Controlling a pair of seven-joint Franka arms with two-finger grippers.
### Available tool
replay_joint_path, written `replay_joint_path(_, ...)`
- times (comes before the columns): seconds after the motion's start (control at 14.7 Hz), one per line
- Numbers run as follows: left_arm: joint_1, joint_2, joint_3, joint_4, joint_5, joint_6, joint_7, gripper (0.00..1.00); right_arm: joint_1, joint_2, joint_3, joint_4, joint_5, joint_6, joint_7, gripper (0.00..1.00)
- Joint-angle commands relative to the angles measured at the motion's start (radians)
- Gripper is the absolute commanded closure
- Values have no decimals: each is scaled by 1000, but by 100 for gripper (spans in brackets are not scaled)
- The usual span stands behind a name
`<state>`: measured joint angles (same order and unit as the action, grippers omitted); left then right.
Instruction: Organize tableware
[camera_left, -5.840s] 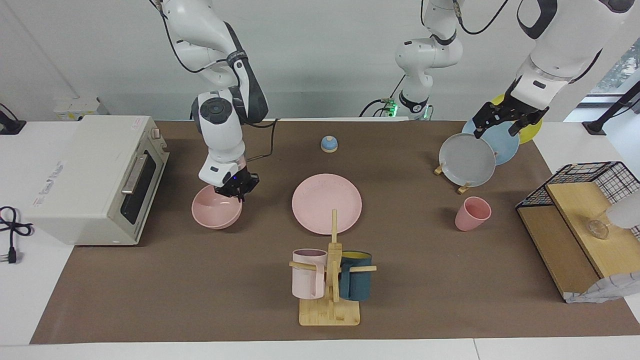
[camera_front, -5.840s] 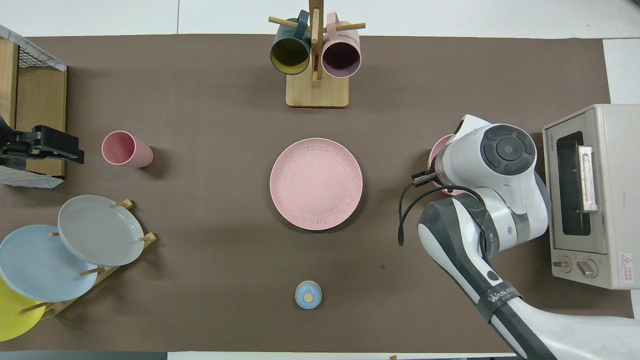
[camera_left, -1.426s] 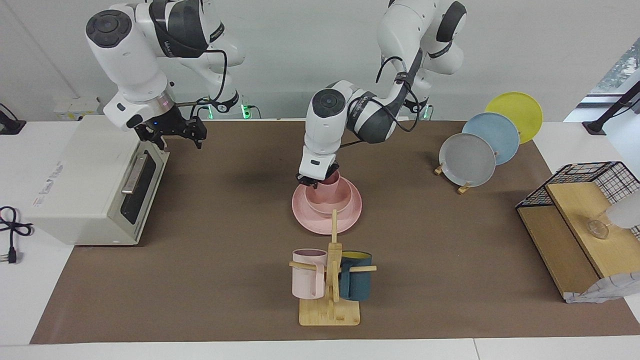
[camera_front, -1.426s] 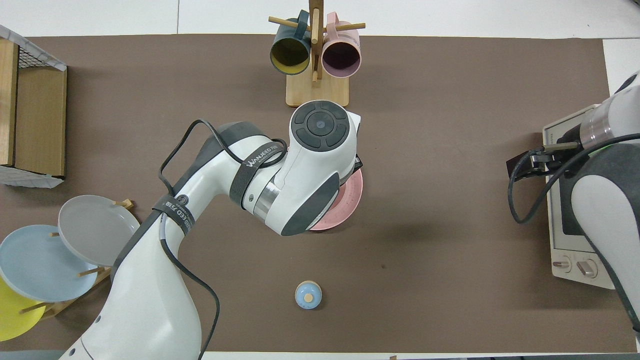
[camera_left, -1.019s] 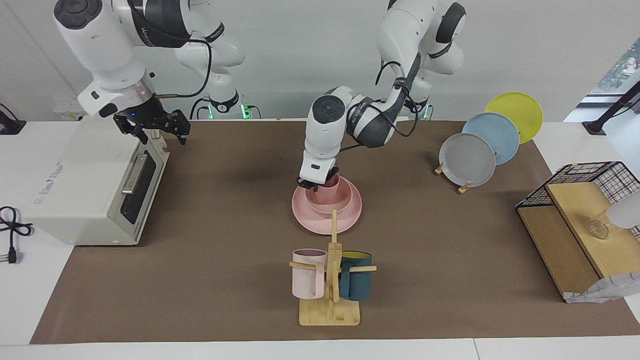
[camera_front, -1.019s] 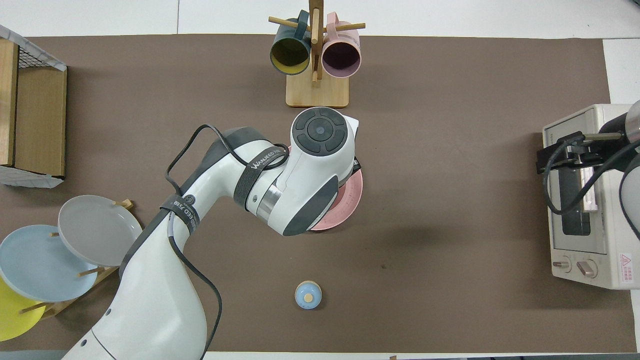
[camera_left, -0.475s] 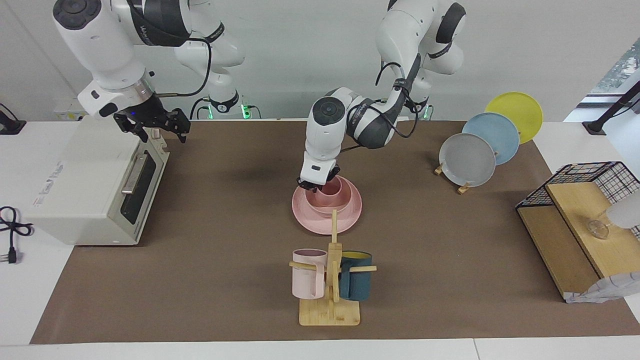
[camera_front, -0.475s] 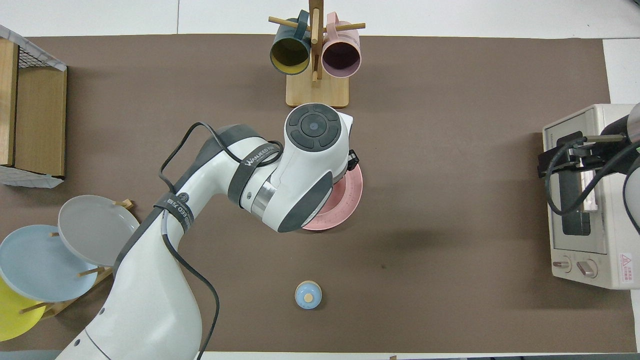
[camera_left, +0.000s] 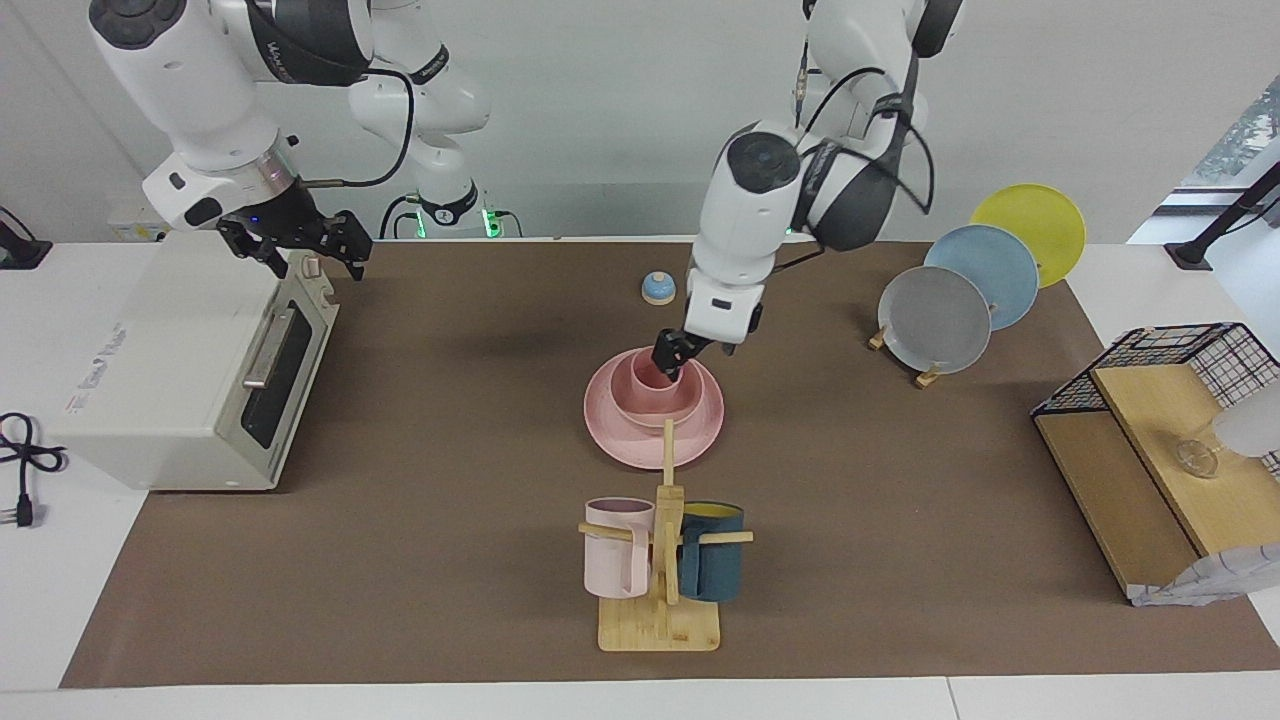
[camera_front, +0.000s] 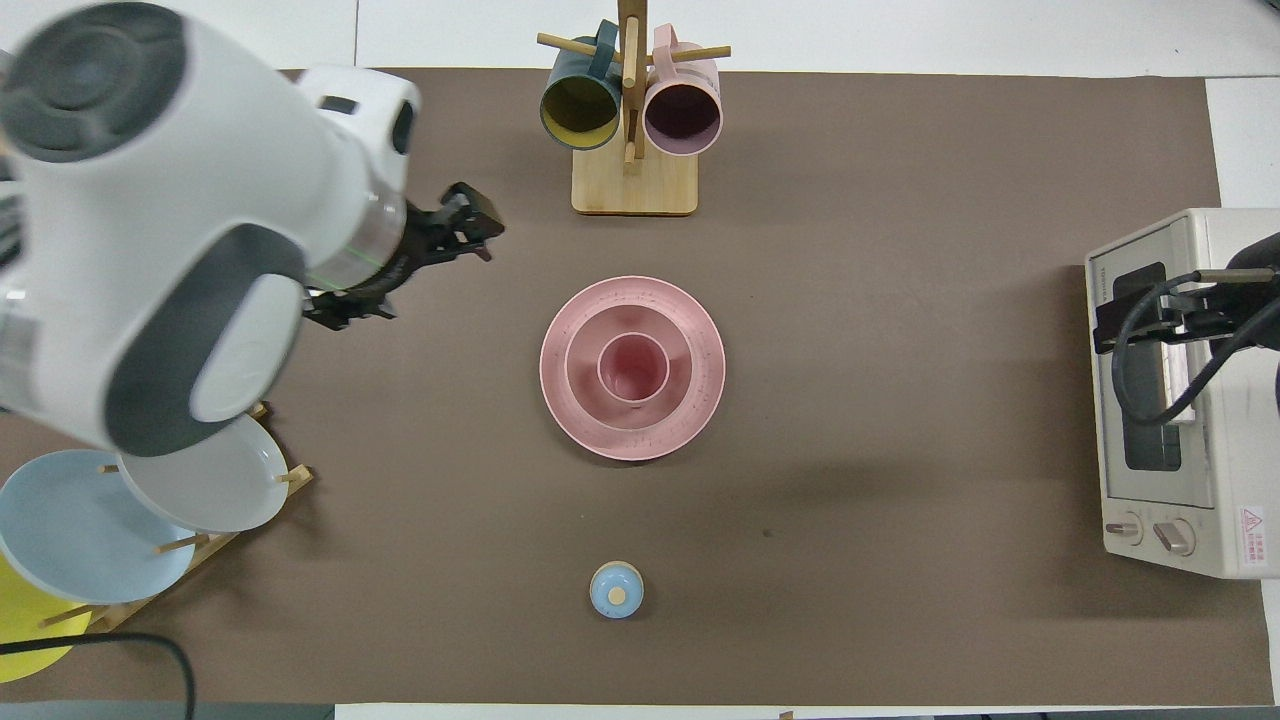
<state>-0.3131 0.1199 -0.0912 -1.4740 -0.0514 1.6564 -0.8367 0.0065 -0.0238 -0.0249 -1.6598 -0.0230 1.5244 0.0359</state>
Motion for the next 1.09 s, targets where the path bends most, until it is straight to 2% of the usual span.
replay_joint_path(0.0,136,-97,-7,-32,7,-110,228,0,-16,-12,-4,-15,18,-1,-14,0)
replay_joint_path(0.14,233,-126,-9,-38,7,-171,411,0,-8,-12,-1,-12,18,2,-14,0)
replay_joint_path(0.27,275,-158,-9,-89,7,-185,529,0,-6,-16,-1,-12,18,5,-14,0)
replay_joint_path(0.54,293,-265,-4,-325,7,-6,622,0,-14,-16,-3,-14,18,5,-14,0)
replay_joint_path(0.61,293,-269,-4,-334,7,29,630,0,-14,-16,-1,-12,18,5,-14,0)
replay_joint_path(0.81,293,-238,-2,-264,16,-27,628,0,-10,-16,-1,-12,18,6,-14,0)
replay_joint_path(1.02,279,-166,-1,-114,51,-189,631,0,-8,-16,-1,-12,18,5,-14,0)
